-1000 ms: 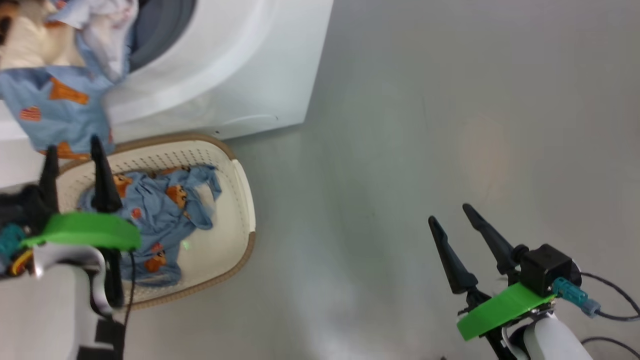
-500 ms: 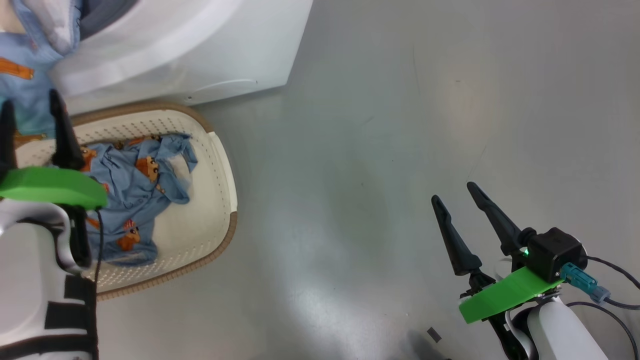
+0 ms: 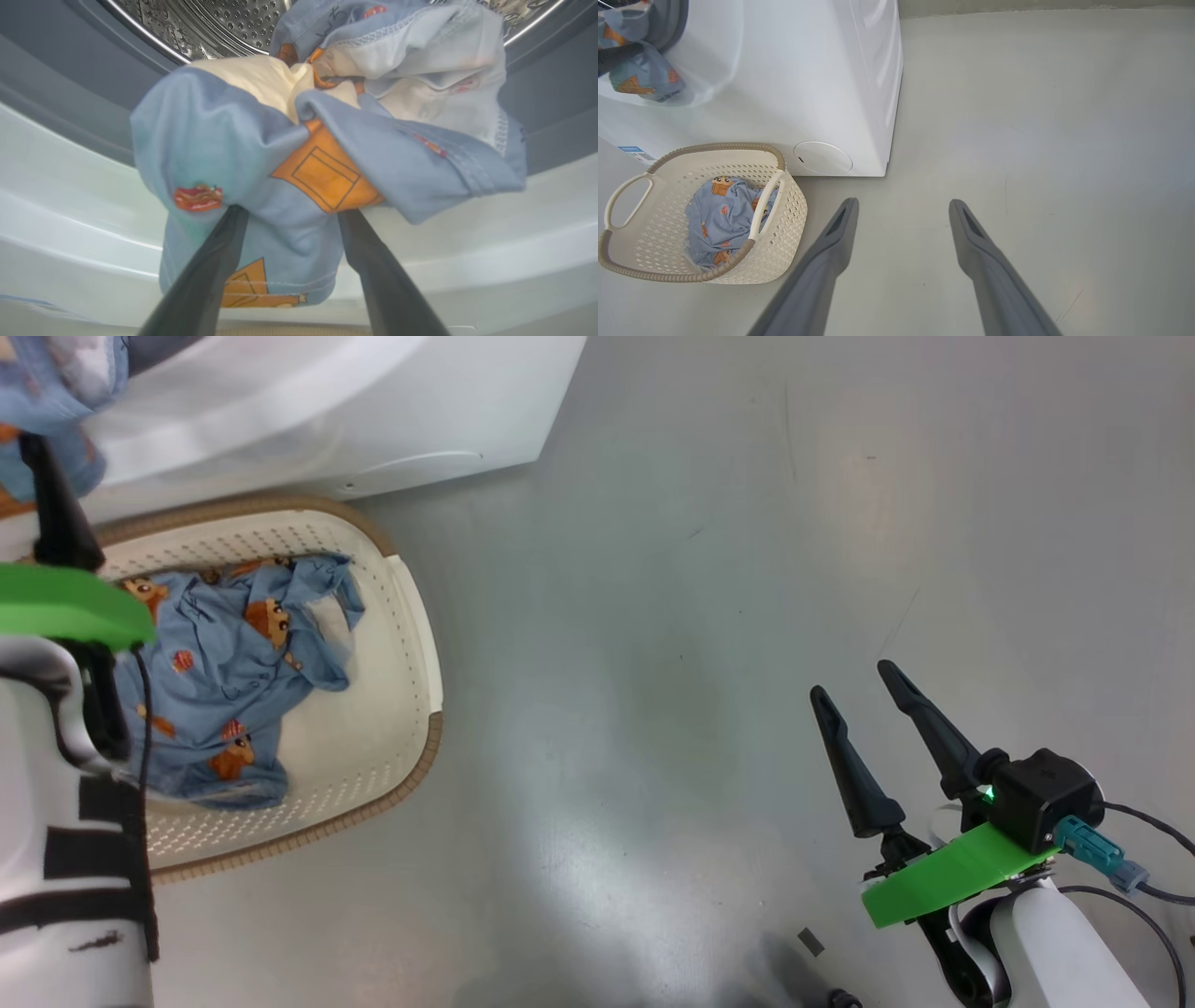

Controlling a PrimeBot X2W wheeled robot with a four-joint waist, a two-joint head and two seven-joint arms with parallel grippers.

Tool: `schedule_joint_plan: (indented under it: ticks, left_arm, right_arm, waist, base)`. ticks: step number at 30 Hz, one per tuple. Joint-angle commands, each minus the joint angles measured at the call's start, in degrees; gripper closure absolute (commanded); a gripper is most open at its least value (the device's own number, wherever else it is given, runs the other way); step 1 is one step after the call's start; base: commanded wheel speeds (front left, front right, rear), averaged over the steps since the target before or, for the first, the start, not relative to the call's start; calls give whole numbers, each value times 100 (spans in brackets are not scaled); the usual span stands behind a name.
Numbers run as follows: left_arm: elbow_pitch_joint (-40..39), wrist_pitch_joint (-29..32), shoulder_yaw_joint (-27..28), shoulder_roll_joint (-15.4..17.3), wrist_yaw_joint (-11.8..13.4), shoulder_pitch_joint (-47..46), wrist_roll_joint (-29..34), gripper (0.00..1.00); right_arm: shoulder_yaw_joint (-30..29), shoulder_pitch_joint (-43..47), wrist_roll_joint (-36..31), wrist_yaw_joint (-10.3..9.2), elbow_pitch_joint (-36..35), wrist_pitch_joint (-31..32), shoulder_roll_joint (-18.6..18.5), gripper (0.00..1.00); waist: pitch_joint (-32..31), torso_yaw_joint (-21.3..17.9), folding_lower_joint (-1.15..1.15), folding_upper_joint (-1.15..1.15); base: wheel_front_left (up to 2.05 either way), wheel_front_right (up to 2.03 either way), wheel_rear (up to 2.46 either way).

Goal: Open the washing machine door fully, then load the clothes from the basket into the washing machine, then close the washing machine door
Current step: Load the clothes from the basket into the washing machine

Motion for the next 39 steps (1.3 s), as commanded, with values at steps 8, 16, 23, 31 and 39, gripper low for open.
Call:
schedule_joint_plan:
  ticks: [8,16,23,31,39]
  left_arm:
    - [-238,-31,205,133,23,-148,157,97]
    - [-360,-31,262,41,-109,-155,183,100]
    - [-474,-31,252,-148,-354,-298,-100,100]
    - [-278,-31,258,-158,-443,-709,-228,100]
    - [396,-31,371,120,-383,-1468,-155,100]
  right_arm:
    - [80,19,-23,9,-126,-27,-91,0]
    - [59,9,-16,9,-125,-27,-53,0]
    - [89,17,-8,9,-105,-27,-16,0]
    - [140,16,27,9,-84,-27,36,0]
    - [174,96,63,9,-22,-27,86,0]
  waist:
    - [59,-18,0,0]
    - [42,18,0,0]
    - [-26,24,0,0]
    - [-32,-97,0,0]
    - [-75,-326,0,0]
  base:
    - [0,0,0]
    - [0,0,0]
    - [0,0,0]
    - [0,0,0]
    - [0,0,0]
